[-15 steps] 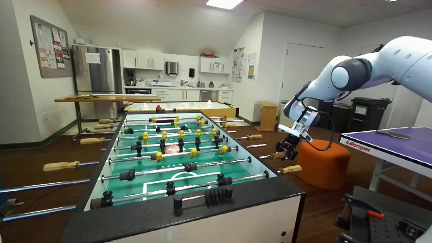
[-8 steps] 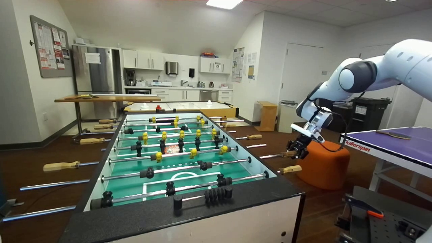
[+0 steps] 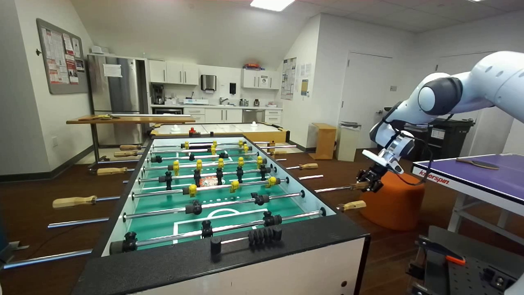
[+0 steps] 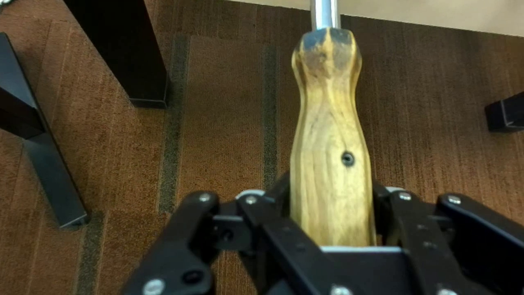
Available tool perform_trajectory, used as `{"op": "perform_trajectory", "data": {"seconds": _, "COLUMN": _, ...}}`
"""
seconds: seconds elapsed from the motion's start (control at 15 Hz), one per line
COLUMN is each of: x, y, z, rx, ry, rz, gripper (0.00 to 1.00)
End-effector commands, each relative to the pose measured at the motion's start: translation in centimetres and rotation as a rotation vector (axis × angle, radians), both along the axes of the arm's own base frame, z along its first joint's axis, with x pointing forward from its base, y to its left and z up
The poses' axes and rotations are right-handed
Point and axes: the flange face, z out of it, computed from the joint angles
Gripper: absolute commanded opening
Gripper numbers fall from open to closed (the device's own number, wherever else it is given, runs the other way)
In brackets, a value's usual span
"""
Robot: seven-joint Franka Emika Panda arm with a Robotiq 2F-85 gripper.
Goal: Pull the third rod to the right
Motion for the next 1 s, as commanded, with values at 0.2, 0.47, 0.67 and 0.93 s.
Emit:
{"op": "perform_trajectory", "data": {"seconds": 0.2, "x": -5.5, "y": -3.8, "z": 1.3, "rx": 0.045, "ry": -0.028, "rz": -0.032, "gripper": 0.09}}
{"op": "perform_trajectory", "data": {"seconds": 0.47, "x": -5.9, "y": -4.2, "z": 1.6, "rx": 0.046, "ry": -0.052, "rz": -0.043, "gripper": 0.12}}
{"op": "perform_trajectory", "data": {"seconds": 0.67, "x": -6.1, "y": -4.2, "z": 2.3, "rx": 0.056, "ry": -0.075, "rz": -0.032, "gripper": 0.63}}
{"op": "perform_trajectory", "data": {"seconds": 0.93, "x": -8.6, "y": -4.0, "z": 6.5, "rx": 0.102, "ry": -0.139, "rz": 0.042, "gripper": 0.94}}
